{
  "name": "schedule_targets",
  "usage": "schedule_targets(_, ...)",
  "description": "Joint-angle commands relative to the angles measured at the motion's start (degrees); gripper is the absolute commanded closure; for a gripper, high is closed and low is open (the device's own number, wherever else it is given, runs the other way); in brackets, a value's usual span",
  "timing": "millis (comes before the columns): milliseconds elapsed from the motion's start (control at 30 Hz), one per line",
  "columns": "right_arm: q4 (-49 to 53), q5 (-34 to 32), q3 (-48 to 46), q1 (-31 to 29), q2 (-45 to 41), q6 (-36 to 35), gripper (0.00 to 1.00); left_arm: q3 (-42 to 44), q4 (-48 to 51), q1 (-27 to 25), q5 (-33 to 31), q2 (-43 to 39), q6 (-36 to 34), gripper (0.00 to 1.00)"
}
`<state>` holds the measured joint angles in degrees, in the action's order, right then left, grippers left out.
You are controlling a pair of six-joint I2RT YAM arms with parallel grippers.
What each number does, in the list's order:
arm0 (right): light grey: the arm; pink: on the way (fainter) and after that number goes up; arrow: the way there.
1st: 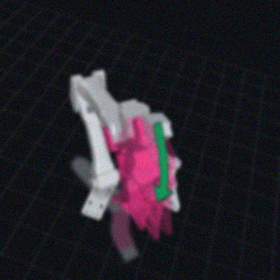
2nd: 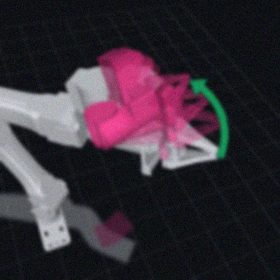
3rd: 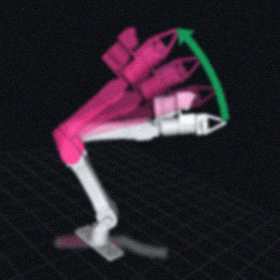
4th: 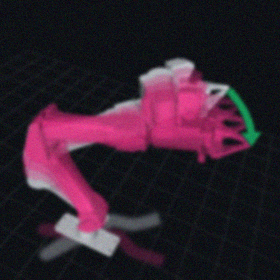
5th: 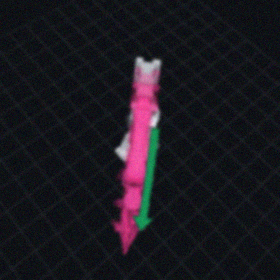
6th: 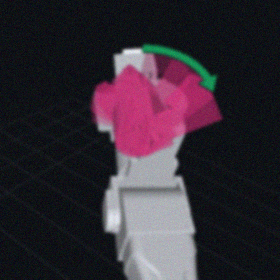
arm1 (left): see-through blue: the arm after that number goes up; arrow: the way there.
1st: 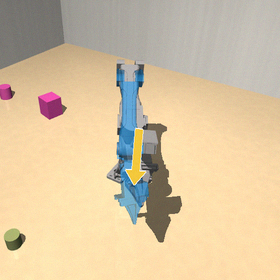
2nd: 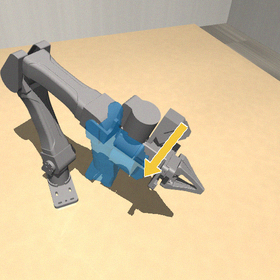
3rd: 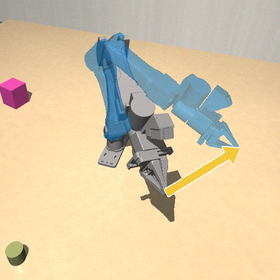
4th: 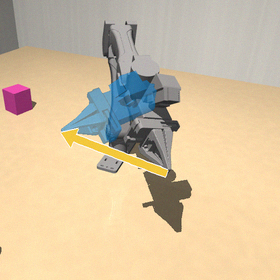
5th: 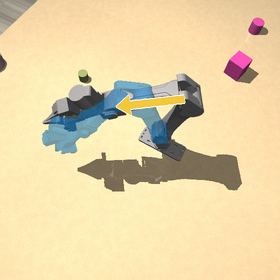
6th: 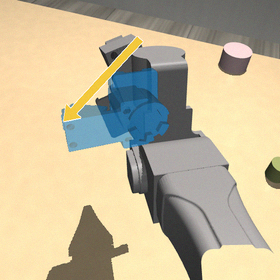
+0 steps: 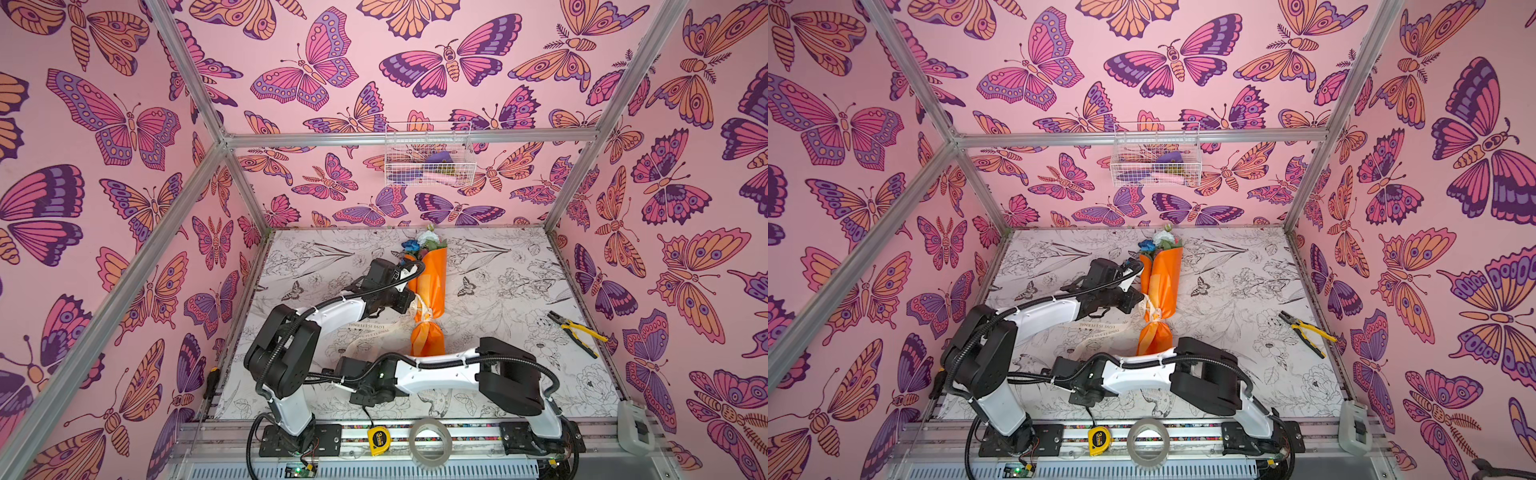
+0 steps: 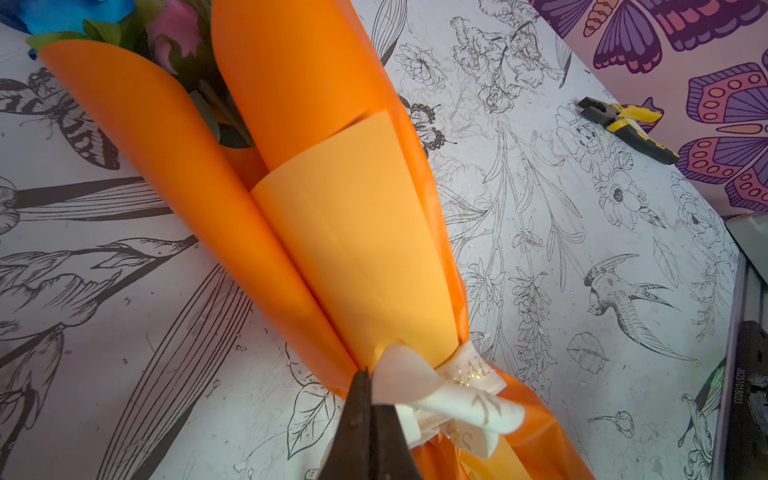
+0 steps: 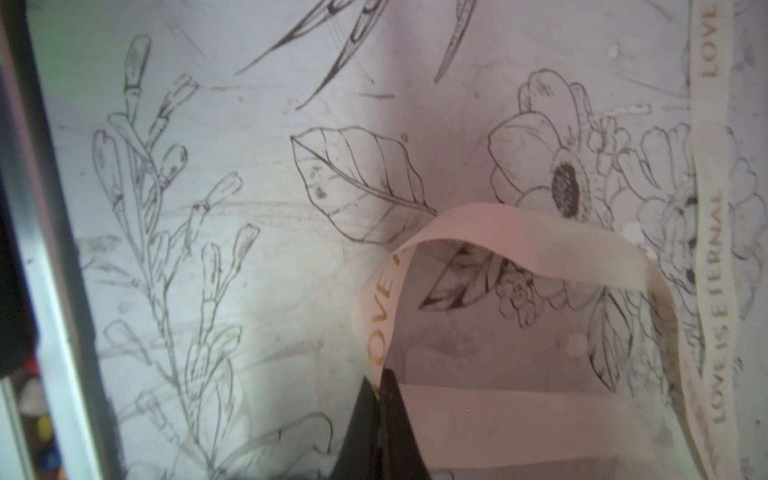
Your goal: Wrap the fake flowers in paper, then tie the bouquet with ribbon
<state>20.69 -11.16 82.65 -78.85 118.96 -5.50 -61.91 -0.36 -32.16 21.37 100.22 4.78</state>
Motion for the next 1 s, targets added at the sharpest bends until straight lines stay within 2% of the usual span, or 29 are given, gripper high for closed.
schedule_targets(0, 0.9, -4.5, -3.5, 0.4, -8.4, 4.5, 1.00, 1.6, -1.0, 0.5, -0.4, -1.9, -1.3, 1.00)
schedule_targets(300, 3.8, -16.0, -17.1, 1.4, -26.6, 17.1, 1.00, 6.1, -7.6, 0.6, -0.5, -5.2, -1.7, 1.00)
schedule_targets(433, 7.9, -17.3, -19.6, 5.0, -34.0, 22.1, 1.00, 7.3, -8.3, 0.5, -1.2, -6.0, -1.7, 1.00)
schedule_targets(600, 9.8, -16.5, -22.4, 11.1, -44.5, 24.9, 1.00, 9.1, -9.0, 0.5, -1.7, -7.4, -2.6, 1.00)
schedule_targets(767, 10.6, -15.0, -25.3, 19.8, -54.7, 27.0, 1.00, 13.0, -12.5, 0.2, -1.8, -10.4, -3.8, 1.00)
schedule_targets(967, 17.1, -13.5, -28.4, 31.4, -61.0, 30.2, 1.00, 19.8, -19.2, -0.5, -1.3, -14.8, -5.1, 1.00)
